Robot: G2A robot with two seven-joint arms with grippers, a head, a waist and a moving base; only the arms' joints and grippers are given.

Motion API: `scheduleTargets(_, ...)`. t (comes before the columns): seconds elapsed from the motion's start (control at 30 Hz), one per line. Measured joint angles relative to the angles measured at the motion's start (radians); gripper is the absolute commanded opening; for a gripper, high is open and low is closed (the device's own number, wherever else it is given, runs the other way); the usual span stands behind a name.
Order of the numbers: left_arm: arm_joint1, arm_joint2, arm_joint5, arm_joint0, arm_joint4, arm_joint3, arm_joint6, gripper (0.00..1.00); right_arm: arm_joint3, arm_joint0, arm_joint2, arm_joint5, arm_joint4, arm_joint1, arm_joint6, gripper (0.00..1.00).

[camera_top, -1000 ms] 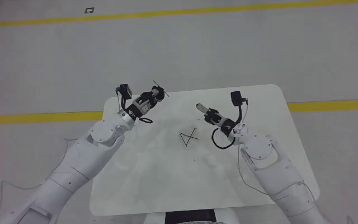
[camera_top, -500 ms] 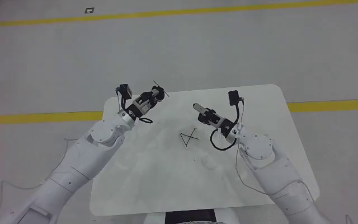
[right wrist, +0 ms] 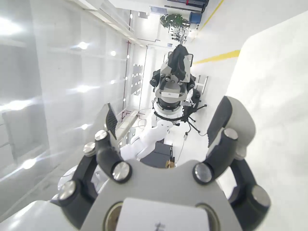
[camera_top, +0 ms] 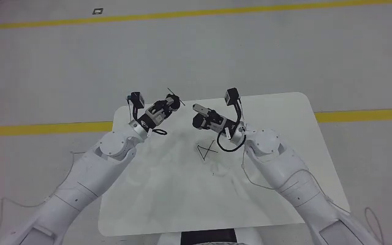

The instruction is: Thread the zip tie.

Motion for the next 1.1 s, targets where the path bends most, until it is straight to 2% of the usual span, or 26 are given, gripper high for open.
scheduleTargets(0.4, 0.000, 0.000, 0.000, 0.000, 0.000, 0.000, 0.000, 0.00, 0.001, -0.004, -0.001, 0.002, -0.004, -0.002, -0.017, 1.00)
scheduleTargets(0.53, 0.000, 0.000, 0.000, 0.000, 0.000, 0.000, 0.000, 0.00, 0.059, 0.028, -0.013, -0.029, 0.011, -0.015, -0.040, 1.00)
scheduleTargets(0.7, 0.000, 0.000, 0.000, 0.000, 0.000, 0.000, 0.000, 0.00, 0.162, 0.093, -0.045, -0.096, 0.078, -0.043, -0.052, 1.00)
scheduleTargets(0.83, 0.000, 0.000, 0.000, 0.000, 0.000, 0.000, 0.000, 0.00, 0.227, 0.140, -0.063, -0.100, 0.122, -0.070, -0.072, 1.00)
scheduleTargets(0.9, 0.000, 0.000, 0.000, 0.000, 0.000, 0.000, 0.000, 0.00, 0.237, 0.149, -0.065, -0.099, 0.156, -0.080, -0.059, 1.00)
scheduleTargets(1.1, 0.000, 0.000, 0.000, 0.000, 0.000, 0.000, 0.000, 0.00, 0.236, 0.149, -0.064, -0.099, 0.156, -0.080, -0.057, 1.00)
